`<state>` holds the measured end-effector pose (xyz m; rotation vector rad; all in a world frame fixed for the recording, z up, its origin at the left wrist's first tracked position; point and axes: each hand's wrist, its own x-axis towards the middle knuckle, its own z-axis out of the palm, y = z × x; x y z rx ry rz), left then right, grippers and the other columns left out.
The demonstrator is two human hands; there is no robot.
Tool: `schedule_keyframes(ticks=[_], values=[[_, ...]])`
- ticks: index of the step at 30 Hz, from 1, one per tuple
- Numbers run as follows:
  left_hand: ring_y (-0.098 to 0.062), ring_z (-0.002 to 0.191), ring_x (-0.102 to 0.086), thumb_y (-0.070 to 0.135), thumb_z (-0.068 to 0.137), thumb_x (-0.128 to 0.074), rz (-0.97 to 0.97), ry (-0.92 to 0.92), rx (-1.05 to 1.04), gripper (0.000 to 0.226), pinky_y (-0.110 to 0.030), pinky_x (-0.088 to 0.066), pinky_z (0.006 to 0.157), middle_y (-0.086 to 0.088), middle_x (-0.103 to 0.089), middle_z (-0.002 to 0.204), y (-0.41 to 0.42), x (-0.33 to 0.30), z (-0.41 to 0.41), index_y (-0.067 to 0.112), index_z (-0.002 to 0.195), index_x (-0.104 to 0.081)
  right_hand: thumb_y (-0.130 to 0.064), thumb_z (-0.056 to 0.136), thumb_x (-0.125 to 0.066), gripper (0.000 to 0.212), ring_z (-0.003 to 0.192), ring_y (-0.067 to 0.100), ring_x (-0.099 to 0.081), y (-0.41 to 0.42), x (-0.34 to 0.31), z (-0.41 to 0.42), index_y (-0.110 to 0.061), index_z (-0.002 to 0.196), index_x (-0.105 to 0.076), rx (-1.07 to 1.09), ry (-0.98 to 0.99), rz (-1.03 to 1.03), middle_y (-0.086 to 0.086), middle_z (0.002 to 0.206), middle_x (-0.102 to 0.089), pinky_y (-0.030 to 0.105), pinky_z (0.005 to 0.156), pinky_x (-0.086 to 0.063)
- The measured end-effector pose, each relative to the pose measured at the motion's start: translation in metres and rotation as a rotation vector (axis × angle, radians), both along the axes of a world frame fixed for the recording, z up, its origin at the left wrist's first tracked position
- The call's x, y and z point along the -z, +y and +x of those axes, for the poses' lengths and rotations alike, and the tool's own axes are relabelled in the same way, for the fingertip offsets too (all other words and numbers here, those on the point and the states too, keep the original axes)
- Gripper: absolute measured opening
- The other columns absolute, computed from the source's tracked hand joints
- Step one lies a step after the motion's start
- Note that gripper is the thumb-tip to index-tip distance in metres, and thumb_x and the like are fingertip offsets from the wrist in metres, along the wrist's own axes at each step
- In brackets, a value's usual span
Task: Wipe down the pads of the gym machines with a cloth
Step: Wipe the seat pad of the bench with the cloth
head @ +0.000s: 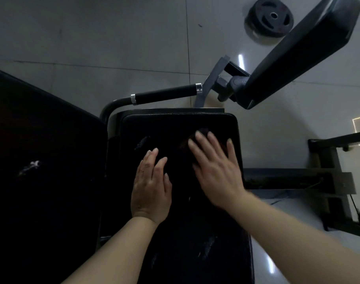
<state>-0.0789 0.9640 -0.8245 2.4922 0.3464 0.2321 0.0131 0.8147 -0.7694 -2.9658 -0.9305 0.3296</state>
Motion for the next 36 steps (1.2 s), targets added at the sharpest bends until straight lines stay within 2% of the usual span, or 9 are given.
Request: schedule_keyframes(ticks=[5, 12, 15, 18, 20, 24, 28, 33, 36], values=[[-0.026, 0.139, -0.032, 0.018, 0.094, -0.031, -0.007, 0.017, -0.012, 0.040, -0.050, -0.040, 0.106, -0.012, -0.041, 0.145, 0.000, 0.001, 0.000, 0.011, 0.129, -0.049, -0.037, 0.101, -0.028, 0.055, 0.148, 0.019, 0.009, 0.042, 0.004, 0.056, -0.028, 0.152, -0.011, 0.231, 0.033, 0.018, -0.003, 0.161, -0.003, 0.047, 0.117, 0.009], [-0.030, 0.139, -0.030, 0.015, 0.093, -0.031, -0.030, -0.004, 0.014, 0.042, -0.053, -0.038, 0.107, -0.016, -0.040, 0.145, 0.002, 0.000, 0.001, 0.006, 0.128, -0.052, -0.032, 0.089, -0.043, 0.062, 0.147, 0.024, -0.012, -0.017, 0.004, -0.086, -0.026, 0.149, -0.027, -0.118, 0.048, 0.000, 0.001, 0.159, -0.019, 0.052, 0.114, -0.015], [-0.030, 0.139, -0.030, 0.016, 0.093, -0.031, -0.028, 0.006, 0.010, 0.041, -0.053, -0.038, 0.106, -0.015, -0.039, 0.145, 0.002, 0.000, 0.001, 0.008, 0.129, -0.051, -0.032, 0.091, -0.045, 0.060, 0.147, 0.021, -0.015, -0.036, 0.001, -0.075, -0.028, 0.148, -0.028, -0.252, 0.054, -0.029, -0.001, 0.158, -0.021, 0.052, 0.114, -0.015], [-0.028, 0.139, -0.030, 0.018, 0.094, -0.032, -0.012, 0.003, 0.004, 0.039, -0.052, -0.037, 0.107, -0.014, -0.039, 0.145, 0.002, 0.001, 0.000, 0.010, 0.129, -0.048, -0.027, 0.094, -0.038, 0.055, 0.147, 0.019, -0.010, -0.029, 0.002, -0.008, -0.025, 0.148, -0.029, 0.007, 0.004, 0.023, -0.001, 0.158, -0.023, 0.046, 0.117, -0.004], [-0.027, 0.139, -0.030, 0.019, 0.095, -0.033, 0.006, -0.002, 0.005, 0.039, -0.051, -0.037, 0.108, -0.013, -0.039, 0.145, 0.002, 0.002, 0.000, 0.010, 0.129, -0.047, -0.029, 0.099, -0.034, 0.053, 0.147, 0.017, 0.001, -0.018, 0.000, 0.038, -0.025, 0.151, -0.021, 0.238, 0.024, 0.101, -0.003, 0.160, -0.013, 0.040, 0.119, 0.003], [-0.026, 0.140, -0.028, 0.021, 0.095, -0.033, 0.034, 0.001, 0.013, 0.043, -0.050, -0.035, 0.110, -0.013, -0.039, 0.146, 0.002, 0.003, 0.001, 0.009, 0.132, -0.049, -0.032, 0.102, -0.035, 0.055, 0.147, 0.024, -0.007, -0.002, 0.000, 0.074, -0.019, 0.152, -0.018, 0.446, 0.077, 0.246, 0.003, 0.160, -0.011, 0.042, 0.120, -0.012], [-0.026, 0.141, -0.026, 0.024, 0.095, -0.034, 0.055, 0.017, 0.021, 0.046, -0.046, -0.027, 0.113, -0.014, -0.037, 0.149, 0.002, 0.000, 0.001, 0.008, 0.136, -0.049, -0.035, 0.101, -0.035, 0.060, 0.147, 0.025, -0.008, -0.016, 0.000, 0.025, -0.020, 0.153, -0.010, 0.472, 0.065, 0.256, 0.005, 0.161, 0.002, 0.037, 0.120, -0.014], [-0.025, 0.145, -0.018, 0.033, 0.094, -0.032, 0.109, 0.078, 0.049, 0.053, -0.040, -0.016, 0.117, -0.011, -0.028, 0.155, 0.001, -0.004, 0.000, 0.014, 0.143, -0.040, -0.040, 0.098, -0.034, 0.060, 0.146, 0.030, -0.015, -0.059, -0.003, -0.111, -0.018, 0.152, -0.018, 0.457, 0.060, 0.208, 0.008, 0.161, -0.005, 0.037, 0.112, -0.024], [-0.023, 0.145, -0.017, 0.034, 0.094, -0.031, 0.127, 0.085, 0.036, 0.053, -0.039, -0.014, 0.117, -0.010, -0.027, 0.155, 0.001, -0.005, 0.001, 0.015, 0.143, -0.040, -0.045, 0.096, -0.032, 0.063, 0.142, 0.032, -0.023, -0.072, -0.004, -0.136, -0.020, 0.151, -0.015, 0.443, 0.147, 0.202, 0.008, 0.161, -0.004, 0.041, 0.106, -0.035]])
